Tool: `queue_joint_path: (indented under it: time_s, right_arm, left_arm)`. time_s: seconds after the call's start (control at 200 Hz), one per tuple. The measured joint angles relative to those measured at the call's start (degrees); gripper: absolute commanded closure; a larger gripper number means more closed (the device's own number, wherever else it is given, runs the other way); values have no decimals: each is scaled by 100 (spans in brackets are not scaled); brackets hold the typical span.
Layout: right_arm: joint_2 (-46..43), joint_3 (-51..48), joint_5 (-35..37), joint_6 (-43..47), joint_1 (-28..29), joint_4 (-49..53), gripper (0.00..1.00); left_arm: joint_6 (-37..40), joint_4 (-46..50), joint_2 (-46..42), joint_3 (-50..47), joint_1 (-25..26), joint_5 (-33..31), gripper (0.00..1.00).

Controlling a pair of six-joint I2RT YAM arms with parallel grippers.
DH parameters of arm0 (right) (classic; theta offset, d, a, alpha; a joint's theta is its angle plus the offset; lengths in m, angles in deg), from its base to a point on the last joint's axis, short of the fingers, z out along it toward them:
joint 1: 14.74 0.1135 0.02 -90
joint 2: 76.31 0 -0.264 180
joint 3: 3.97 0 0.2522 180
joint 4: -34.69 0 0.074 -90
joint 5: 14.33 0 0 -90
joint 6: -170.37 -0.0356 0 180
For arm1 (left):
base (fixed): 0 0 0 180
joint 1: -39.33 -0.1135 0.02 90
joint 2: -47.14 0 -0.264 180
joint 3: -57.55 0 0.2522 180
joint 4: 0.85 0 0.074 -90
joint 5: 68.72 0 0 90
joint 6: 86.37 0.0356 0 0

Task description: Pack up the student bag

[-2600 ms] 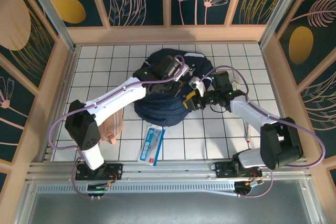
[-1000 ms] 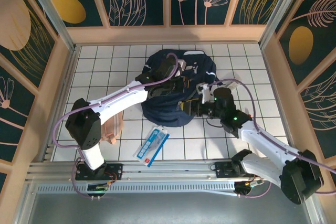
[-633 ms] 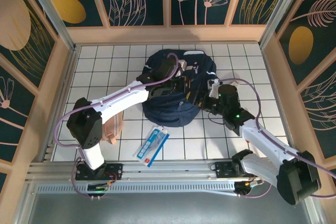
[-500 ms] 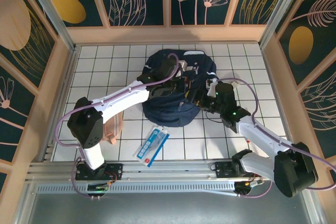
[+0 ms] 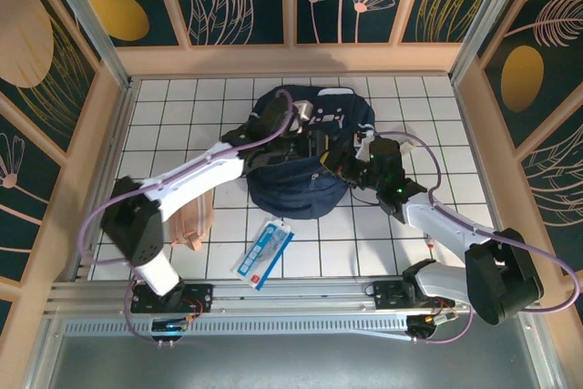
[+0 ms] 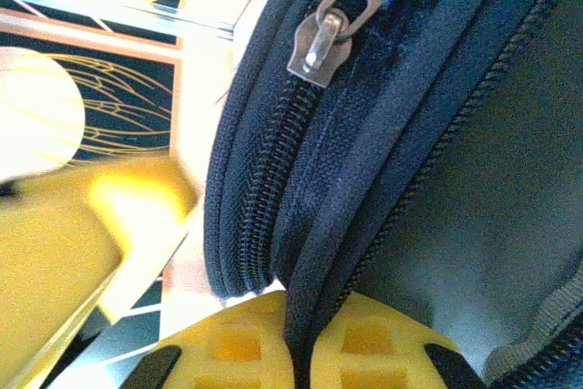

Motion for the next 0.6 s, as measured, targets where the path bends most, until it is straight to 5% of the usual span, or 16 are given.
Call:
queue_joint_path:
  time_s: [0.235,0.601]
  right_arm:
    - [175,140,-2,-149,0,0,99]
    - [308,470,-9,-181,0,111,100]
  left_arm:
    - [-752,-634,-2103,-2326,72,420,52]
    - [-994,-916,-1126,-2417,664,140,55]
